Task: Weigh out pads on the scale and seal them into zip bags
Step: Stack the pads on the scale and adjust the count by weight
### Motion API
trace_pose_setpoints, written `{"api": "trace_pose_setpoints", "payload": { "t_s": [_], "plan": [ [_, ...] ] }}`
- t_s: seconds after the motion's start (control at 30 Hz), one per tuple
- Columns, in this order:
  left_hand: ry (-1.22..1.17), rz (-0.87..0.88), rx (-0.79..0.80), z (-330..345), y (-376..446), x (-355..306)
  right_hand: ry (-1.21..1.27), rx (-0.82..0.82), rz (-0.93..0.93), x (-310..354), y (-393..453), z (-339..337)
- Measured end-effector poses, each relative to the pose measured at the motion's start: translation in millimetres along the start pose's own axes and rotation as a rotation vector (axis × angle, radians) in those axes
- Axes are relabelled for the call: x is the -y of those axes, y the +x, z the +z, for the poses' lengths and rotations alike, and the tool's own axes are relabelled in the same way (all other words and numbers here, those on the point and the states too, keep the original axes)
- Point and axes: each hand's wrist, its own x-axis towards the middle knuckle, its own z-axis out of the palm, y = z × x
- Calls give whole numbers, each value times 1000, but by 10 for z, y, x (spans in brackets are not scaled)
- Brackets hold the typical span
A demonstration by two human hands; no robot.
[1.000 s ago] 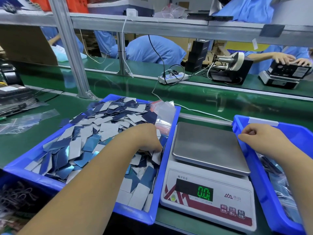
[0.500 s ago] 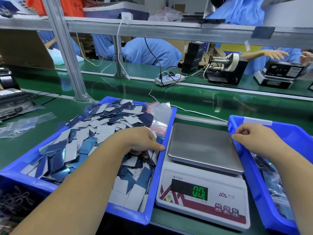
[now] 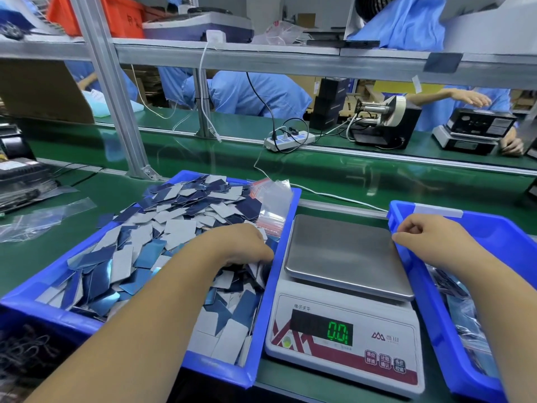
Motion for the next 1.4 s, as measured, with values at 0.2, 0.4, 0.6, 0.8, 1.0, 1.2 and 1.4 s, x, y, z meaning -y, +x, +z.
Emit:
{"api": "trace_pose_setpoints", "payload": {
  "t_s": [0.2, 0.4, 0.6, 0.8, 1.0, 1.2, 1.4],
  "plan": [
    [81, 16, -27, 13, -17, -38, 9, -5, 10, -14, -5, -8],
    [77, 59, 28, -10, -42, 34, 18, -9, 5, -13, -3, -12],
    [-190, 64, -74, -284, -68, 230, 28, -2, 8, -13, 3, -16],
    [-444, 81, -108, -341, -37, 236, 35, -2, 7, -3, 7, -13],
    [-306, 81, 64, -223, -29, 157, 16, 2, 1, -29, 15, -16],
    [-278, 172, 184, -158, -31, 212, 13, 10, -6, -26, 45, -6],
    [-330, 208, 198, -155, -24, 243, 12, 21, -8, -48, 45, 8]
  ]
}}
